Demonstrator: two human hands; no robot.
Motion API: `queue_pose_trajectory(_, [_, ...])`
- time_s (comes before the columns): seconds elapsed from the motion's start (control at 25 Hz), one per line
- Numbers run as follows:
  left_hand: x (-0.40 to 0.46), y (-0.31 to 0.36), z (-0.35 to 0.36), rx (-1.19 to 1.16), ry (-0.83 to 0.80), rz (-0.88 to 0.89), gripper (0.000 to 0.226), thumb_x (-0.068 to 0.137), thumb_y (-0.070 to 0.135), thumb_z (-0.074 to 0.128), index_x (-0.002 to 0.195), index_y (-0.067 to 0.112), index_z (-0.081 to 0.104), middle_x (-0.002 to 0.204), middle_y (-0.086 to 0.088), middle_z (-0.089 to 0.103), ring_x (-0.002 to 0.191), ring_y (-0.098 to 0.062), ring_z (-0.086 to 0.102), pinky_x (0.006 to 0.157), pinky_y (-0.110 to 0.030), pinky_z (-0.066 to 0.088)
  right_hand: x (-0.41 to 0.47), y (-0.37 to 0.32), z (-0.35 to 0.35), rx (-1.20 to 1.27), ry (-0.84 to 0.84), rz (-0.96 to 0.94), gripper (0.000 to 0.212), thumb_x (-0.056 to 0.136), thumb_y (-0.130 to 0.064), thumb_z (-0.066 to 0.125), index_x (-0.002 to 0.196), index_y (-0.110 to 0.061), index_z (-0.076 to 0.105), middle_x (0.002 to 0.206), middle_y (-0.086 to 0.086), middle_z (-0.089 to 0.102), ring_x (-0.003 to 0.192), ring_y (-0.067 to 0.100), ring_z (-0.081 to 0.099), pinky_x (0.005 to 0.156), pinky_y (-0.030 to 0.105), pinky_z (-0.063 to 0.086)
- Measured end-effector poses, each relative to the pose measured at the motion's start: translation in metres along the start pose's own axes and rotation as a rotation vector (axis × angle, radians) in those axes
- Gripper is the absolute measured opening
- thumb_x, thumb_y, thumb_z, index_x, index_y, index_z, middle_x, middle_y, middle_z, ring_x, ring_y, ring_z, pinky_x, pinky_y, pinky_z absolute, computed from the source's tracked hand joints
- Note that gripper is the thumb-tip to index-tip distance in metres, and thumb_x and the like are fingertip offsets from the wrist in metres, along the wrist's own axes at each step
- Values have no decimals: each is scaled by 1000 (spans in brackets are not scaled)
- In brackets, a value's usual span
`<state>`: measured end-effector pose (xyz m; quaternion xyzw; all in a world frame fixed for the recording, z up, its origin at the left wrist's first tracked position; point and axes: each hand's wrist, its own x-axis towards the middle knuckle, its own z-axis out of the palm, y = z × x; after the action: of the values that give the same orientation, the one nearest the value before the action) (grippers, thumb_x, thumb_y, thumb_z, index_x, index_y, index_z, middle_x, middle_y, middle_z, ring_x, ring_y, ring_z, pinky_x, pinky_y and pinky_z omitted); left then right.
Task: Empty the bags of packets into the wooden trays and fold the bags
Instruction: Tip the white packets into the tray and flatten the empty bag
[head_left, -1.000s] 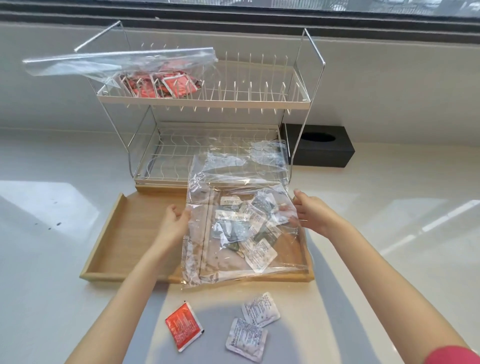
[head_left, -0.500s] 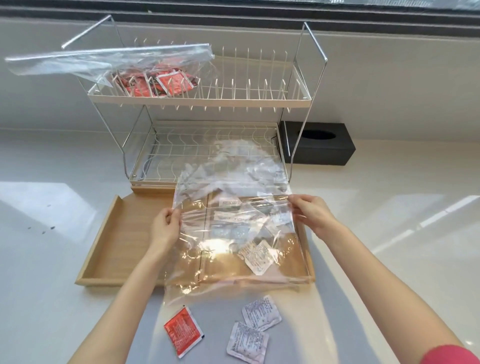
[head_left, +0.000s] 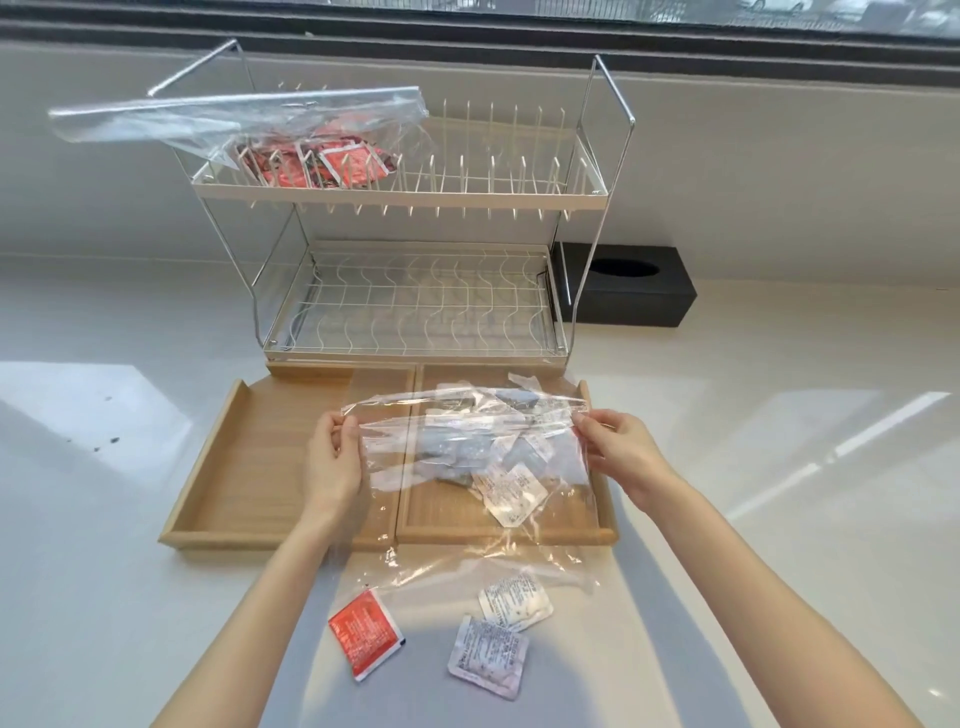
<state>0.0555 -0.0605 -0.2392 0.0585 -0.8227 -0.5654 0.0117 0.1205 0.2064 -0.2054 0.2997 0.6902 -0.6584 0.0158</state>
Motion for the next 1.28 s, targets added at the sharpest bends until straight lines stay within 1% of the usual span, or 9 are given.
queue_pose_trajectory(0.16, [-10, 6, 2, 66, 46, 61, 18, 94, 25, 38, 82, 17, 48, 60, 1, 49, 53, -19, 47, 53, -33, 37, 0, 0, -1, 9, 134, -107, 12, 87, -15, 58, 96, -7, 58, 65, 0, 59, 51, 4, 54, 49, 14, 45])
queue_pose_trajectory(0.28, [-8, 8, -6, -13, 12, 34, 16, 93, 21, 42, 81, 17, 52, 66, 3, 55, 45, -2, 50, 49, -22, 42, -5, -4, -8, 20, 75, -106, 13, 86, -17, 59, 95, -7, 59, 73, 2, 61, 65, 12, 55, 66, 24, 48])
queue_pose_trajectory(0.36, [-7, 15, -13, -53, -20, 19, 15, 92, 17, 45, 80, 18, 55, 73, 5, 58, 59, -4, 54, 54, -18, 42, -9, -10, -13, 34, 23, -114, 11, 87, -16, 58, 95, -8, 59, 77, 3, 63, 71, 13, 58, 73, 26, 51])
queue_pose_trajectory(0.48, [-8, 34, -22, -111, -51, 45, 12, 90, 18, 49, 91, 13, 60, 77, 5, 59, 72, -10, 55, 61, -14, 44, -14, -24, -19, 86, 41, -182, 19, 86, -13, 59, 104, -9, 57, 78, 2, 64, 68, 8, 62, 67, 16, 53])
queue_pose_trajectory(0.6, [-7, 61, -32, -115, -15, 111, 14, 86, 23, 56, 96, 16, 63, 78, 12, 60, 72, 2, 52, 60, 0, 40, -20, -49, -27, 61, 102, -301, 24, 83, -17, 63, 106, -14, 56, 78, -3, 67, 72, 5, 61, 63, 16, 45])
queue_pose_trajectory(0.72, [-1, 87, -44, -186, -7, 158, 12, 82, 30, 60, 91, 25, 67, 57, 21, 56, 53, 8, 48, 55, -4, 38, -25, -75, -34, 40, 103, -417, 6, 83, -16, 63, 85, -21, 61, 63, -16, 69, 62, -7, 58, 56, 8, 41])
queue_pose_trajectory(0.8, [2, 101, -49, -247, -31, 200, 10, 82, 29, 60, 88, 26, 68, 43, 19, 52, 44, 3, 46, 50, -5, 37, -26, -88, -37, 60, 104, -465, 10, 83, -17, 63, 76, -24, 61, 59, -17, 69, 52, -7, 52, 49, 6, 39])
queue_pose_trajectory(1.04, [4, 117, -54, -406, -52, 268, 17, 88, 20, 53, 80, 21, 68, 69, 16, 72, 75, 1, 65, 69, -10, 51, -28, -105, -37, 148, 32, -557, 7, 85, -15, 60, 80, -18, 61, 80, 0, 65, 66, 2, 63, 65, 13, 52])
queue_pose_trajectory(1.28, [-5, 74, -48, -435, -40, 103, 18, 86, 24, 55, 73, 20, 66, 68, 12, 70, 73, -1, 63, 69, -8, 51, -23, -54, -38, 42, -34, -475, 6, 84, -11, 61, 80, -16, 61, 87, -2, 65, 77, 4, 66, 77, 17, 55])
